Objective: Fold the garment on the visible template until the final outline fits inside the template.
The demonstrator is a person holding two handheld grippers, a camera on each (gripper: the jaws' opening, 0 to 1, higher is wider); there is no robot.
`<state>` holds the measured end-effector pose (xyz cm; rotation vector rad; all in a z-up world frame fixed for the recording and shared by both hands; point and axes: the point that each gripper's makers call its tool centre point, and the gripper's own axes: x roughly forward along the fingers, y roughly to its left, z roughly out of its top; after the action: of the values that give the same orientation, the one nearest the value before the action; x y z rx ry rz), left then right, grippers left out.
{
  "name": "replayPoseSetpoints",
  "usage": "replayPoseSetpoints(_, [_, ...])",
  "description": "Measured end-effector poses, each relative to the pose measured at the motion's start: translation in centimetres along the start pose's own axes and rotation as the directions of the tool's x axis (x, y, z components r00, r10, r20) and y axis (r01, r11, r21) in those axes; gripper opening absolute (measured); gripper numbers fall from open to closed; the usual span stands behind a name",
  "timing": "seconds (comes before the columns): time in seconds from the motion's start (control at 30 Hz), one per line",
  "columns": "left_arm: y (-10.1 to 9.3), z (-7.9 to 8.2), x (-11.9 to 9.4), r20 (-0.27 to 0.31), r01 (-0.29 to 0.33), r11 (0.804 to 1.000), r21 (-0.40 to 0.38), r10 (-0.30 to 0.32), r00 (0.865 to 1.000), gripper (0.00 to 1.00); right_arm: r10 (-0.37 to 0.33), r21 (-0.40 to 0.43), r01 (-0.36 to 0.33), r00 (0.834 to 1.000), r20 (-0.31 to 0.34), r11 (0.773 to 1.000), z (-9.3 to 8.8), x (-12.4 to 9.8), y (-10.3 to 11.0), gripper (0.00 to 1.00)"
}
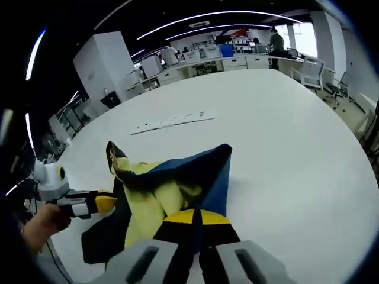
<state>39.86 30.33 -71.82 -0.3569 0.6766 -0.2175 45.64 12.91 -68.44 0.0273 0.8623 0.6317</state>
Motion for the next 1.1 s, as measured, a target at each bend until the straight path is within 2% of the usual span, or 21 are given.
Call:
replayPoseSetpoints(0.13, [0.1,0.2,0.0,0.021,0.004,0.999,-0.035,-0.003,1.000,0.00,0.005,-0.002,-0.005,1.000,-0.003,1.000,-0.1,-0.1,-0.1,0.00])
replayPoseSetpoints(0.23, [0.1,0.0,0.1,0.008,0.000,1.000,-0.027,0.000,1.000,0.00,0.012,0.000,-0.012,1.000,-0.005,1.000,-0.2,-0.3,-0.2,0.00])
replayPoseSetpoints(0.5, [-0.2,0.3,-0.4,0.027,0.013,0.999,-0.030,-0.012,1.000,0.00,0.030,-0.018,-0.030,1.000,-0.004,0.999,0.3,-1.5,-0.6,0.00])
replayPoseSetpoints(0.7, [-0.3,1.3,-1.7,0.044,0.026,1.000,-0.004,-0.025,0.999,0.00,0.043,-0.029,-0.043,0.999,-0.010,0.999,0.9,-2.5,-1.4,0.00])
replayPoseSetpoints(0.87, [0.0,2.2,-2.8,0.062,0.018,1.000,0.026,-0.019,0.998,0.00,0.062,-0.059,-0.064,0.997,-0.041,0.996,0.9,-2.8,-1.6,0.00])
replayPoseSetpoints(0.93, [0.2,2.5,-3.3,0.069,0.012,0.999,0.031,-0.014,0.997,0.00,0.065,-0.087,-0.069,0.996,-0.056,0.994,0.9,-2.9,-1.7,0.00])
replayPoseSetpoints(1.1, [1.4,3.4,-4.7,0.092,-0.010,1.000,0.017,0.009,0.996,0.00,0.077,-0.091,-0.083,0.995,-0.065,0.992,1.7,-3.4,-2.1,0.00])
